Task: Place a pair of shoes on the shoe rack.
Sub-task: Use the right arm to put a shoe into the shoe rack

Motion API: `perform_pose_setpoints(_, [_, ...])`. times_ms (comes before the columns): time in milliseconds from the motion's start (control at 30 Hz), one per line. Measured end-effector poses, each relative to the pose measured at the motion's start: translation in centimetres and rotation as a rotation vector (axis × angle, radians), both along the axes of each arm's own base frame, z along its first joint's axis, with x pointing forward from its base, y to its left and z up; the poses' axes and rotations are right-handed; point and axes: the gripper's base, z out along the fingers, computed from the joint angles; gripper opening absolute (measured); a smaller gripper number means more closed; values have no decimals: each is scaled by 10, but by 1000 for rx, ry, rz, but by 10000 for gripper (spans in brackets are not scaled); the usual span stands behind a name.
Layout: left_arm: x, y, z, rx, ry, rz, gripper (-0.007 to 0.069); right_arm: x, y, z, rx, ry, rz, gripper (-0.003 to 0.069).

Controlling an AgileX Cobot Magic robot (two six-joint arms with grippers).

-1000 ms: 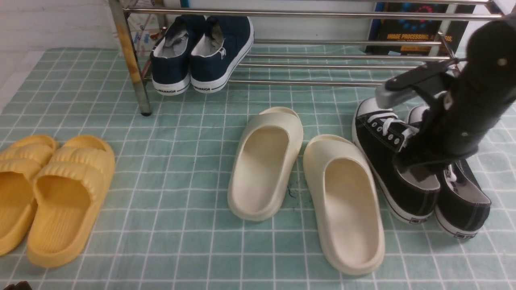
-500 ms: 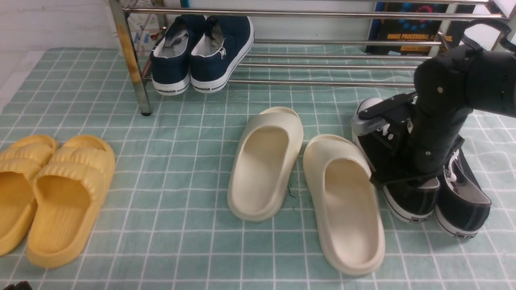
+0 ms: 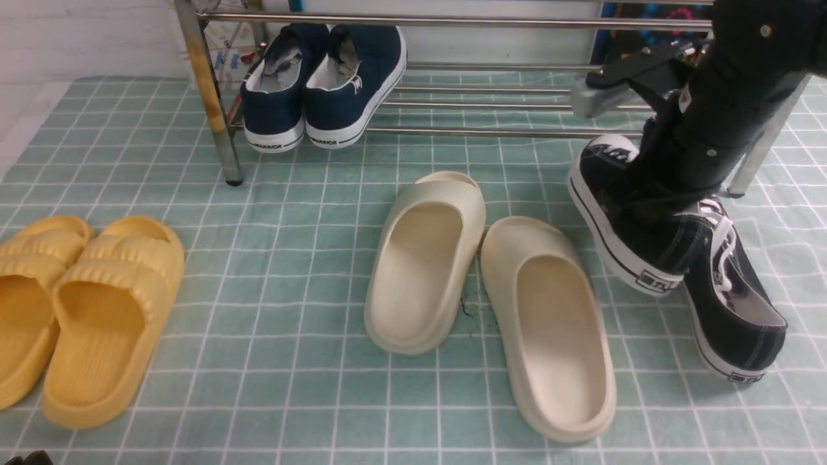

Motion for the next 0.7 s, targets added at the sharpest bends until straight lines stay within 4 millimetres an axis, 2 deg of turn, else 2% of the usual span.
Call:
perform_pose_setpoints(333, [0, 0, 0, 0, 0, 0, 134, 9, 5, 19, -6, -6, 47, 15])
perform_pose_setpoints(700, [0, 0, 0, 0, 0, 0, 146, -3, 9, 32, 63, 35, 96, 15])
